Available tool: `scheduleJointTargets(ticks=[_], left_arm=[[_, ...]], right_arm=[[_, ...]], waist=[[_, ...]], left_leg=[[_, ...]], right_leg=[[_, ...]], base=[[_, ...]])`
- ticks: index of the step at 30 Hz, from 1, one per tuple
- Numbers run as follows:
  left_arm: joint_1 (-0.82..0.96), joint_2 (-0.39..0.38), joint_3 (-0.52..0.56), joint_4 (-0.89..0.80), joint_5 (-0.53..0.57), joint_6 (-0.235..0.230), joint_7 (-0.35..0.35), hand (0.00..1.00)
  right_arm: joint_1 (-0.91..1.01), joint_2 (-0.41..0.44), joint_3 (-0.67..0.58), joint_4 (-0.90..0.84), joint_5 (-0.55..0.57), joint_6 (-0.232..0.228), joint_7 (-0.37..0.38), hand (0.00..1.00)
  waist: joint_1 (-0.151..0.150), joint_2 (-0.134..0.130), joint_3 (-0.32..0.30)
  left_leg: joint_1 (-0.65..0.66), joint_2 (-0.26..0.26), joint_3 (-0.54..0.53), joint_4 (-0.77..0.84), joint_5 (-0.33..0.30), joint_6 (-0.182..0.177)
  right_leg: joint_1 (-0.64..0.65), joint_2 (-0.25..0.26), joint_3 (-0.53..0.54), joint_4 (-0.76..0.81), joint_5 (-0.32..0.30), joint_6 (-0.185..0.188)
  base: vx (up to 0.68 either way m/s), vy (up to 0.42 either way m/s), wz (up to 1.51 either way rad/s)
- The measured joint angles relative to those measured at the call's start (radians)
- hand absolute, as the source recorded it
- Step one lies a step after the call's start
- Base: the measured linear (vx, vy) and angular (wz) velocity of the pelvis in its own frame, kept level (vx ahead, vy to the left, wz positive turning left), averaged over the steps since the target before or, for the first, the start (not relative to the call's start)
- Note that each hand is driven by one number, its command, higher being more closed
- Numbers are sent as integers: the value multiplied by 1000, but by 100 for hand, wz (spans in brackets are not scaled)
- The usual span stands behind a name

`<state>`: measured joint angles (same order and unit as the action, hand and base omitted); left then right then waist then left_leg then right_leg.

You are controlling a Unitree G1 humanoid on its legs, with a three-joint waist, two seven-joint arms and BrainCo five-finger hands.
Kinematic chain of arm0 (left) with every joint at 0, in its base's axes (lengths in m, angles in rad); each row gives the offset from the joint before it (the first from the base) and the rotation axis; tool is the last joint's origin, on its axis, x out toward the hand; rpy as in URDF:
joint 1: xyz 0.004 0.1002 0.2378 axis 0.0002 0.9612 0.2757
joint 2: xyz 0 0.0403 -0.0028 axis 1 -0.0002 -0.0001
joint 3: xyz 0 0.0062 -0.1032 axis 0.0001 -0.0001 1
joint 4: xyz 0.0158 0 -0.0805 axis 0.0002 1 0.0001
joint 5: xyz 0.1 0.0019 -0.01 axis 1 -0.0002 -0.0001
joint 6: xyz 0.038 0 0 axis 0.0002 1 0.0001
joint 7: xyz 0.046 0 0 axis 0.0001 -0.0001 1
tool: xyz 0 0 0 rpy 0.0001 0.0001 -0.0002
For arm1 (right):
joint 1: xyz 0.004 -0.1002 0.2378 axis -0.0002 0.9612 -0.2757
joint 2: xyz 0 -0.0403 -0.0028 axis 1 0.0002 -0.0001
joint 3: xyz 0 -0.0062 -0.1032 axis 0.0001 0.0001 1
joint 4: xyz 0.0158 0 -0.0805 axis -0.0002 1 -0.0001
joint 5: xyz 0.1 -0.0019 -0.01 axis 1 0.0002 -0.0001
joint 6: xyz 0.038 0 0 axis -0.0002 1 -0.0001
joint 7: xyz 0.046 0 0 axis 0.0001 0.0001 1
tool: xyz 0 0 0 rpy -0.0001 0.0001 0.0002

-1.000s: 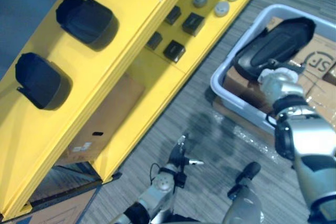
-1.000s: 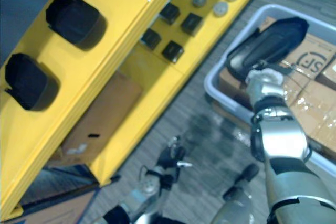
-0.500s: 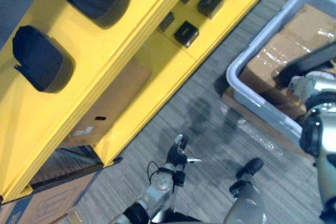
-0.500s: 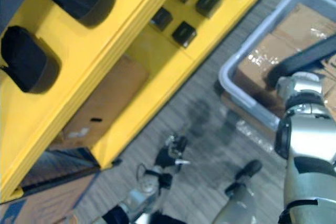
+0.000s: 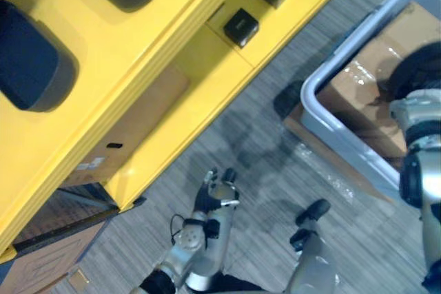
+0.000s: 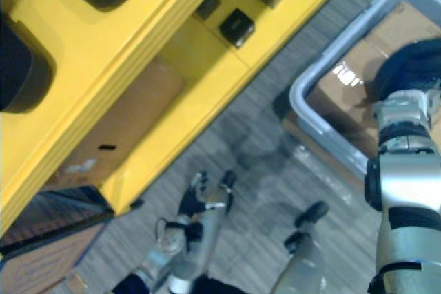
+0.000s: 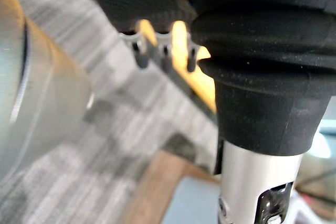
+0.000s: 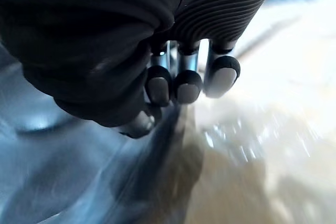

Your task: Walk over and take plastic housings, then place them on the shelf

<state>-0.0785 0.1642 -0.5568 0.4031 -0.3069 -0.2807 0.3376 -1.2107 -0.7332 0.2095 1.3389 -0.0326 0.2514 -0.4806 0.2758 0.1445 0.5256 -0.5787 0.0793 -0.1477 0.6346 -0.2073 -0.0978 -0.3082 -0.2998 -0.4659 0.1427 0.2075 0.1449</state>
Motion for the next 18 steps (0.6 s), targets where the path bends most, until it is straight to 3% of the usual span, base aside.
scheduleJointTargets(ticks=[3,5,9,10,13,15,18], left_arm=[[4,9,9,-2,-3,1,-10,0],[22,17,28,-31,-3,6,-16,0],[42,26,56,-49,-10,35,-29,0],[42,26,57,-50,-10,39,-29,0],[43,26,68,-67,-10,62,-34,0],[43,26,78,-80,-11,68,-35,0],[42,25,79,-80,-11,69,-36,0]], right_arm=[[68,0,40,-60,-28,-19,30,100],[113,0,62,-80,-34,-29,57,100],[174,0,83,-101,-42,-27,138,100],[179,0,84,-107,-42,-26,149,0],[218,-1,89,-146,-41,-31,161,0],[225,-2,104,-202,-41,-55,131,0],[224,-5,128,-310,-66,-132,58,0]], waist=[[-19,-22,-3],[-25,-51,-10],[-62,-86,-18],[-69,-87,-18],[-76,-92,-19],[-77,-97,-21],[-87,-106,-25]], left_leg=[[37,21,36,-11,-1,1],[57,35,59,-25,-1,1],[78,53,73,-43,1,-4],[83,53,73,-45,2,-6],[118,62,83,-65,5,-10],[127,69,92,-77,8,-14],[136,74,97,-95,15,-22]], right_leg=[[31,12,4,-11,-2,-4],[31,20,25,-18,-10,-17],[34,36,35,-27,-9,-23],[38,36,36,-27,-9,-23],[57,42,44,-27,-7,-22],[58,47,53,-30,-11,-27],[60,55,53,-50,-5,-31]], base=[[-9,50,-13],[-15,37,-24],[-6,42,-14],[2,59,-7],[2,49,-8],[-12,30,-12],[-7,34,-4]])
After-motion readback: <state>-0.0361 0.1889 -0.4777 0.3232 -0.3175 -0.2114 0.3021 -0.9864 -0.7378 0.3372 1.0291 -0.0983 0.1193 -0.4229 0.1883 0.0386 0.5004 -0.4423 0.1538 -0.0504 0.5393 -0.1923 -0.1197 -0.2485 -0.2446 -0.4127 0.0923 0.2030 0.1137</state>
